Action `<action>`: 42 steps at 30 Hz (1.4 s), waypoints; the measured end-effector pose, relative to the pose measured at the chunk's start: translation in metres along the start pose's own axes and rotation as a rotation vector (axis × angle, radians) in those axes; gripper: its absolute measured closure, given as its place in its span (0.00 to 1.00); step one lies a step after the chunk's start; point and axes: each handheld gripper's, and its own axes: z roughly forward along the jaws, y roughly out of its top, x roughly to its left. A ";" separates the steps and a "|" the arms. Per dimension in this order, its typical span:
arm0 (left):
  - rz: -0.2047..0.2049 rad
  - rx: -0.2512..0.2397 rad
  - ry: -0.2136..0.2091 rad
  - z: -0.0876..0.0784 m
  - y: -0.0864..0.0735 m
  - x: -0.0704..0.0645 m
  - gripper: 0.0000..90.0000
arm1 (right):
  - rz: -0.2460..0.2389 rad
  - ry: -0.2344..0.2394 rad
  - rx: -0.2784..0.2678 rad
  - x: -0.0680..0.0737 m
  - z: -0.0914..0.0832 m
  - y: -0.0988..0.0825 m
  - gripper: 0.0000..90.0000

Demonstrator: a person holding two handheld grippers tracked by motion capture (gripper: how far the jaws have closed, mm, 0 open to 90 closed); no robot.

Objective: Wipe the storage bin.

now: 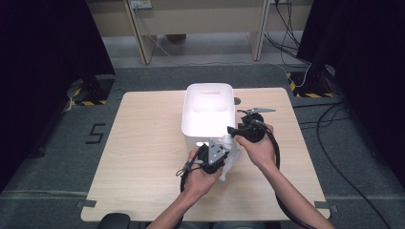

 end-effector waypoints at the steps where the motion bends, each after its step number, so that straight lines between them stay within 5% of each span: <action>1: -0.002 0.003 -0.002 -0.003 -0.001 0.002 0.83 | -0.004 -0.002 -0.007 0.000 -0.001 0.000 0.54; 14: -0.030 -0.013 0.053 -0.047 -0.025 0.028 0.83 | -0.009 0.020 -0.050 -0.003 -0.012 -0.001 0.50; 19: -0.069 -0.014 0.083 -0.066 -0.037 0.041 0.83 | -0.010 0.012 -0.059 -0.007 -0.018 -0.001 0.51; 32: -0.138 -0.002 0.233 -0.096 -0.063 0.093 0.83 | 0.030 -0.039 -0.070 -0.038 -0.034 -0.011 0.52; 42: -0.220 0.072 0.373 -0.114 -0.102 0.150 0.83 | 0.061 -0.096 -0.046 -0.064 -0.046 -0.030 0.52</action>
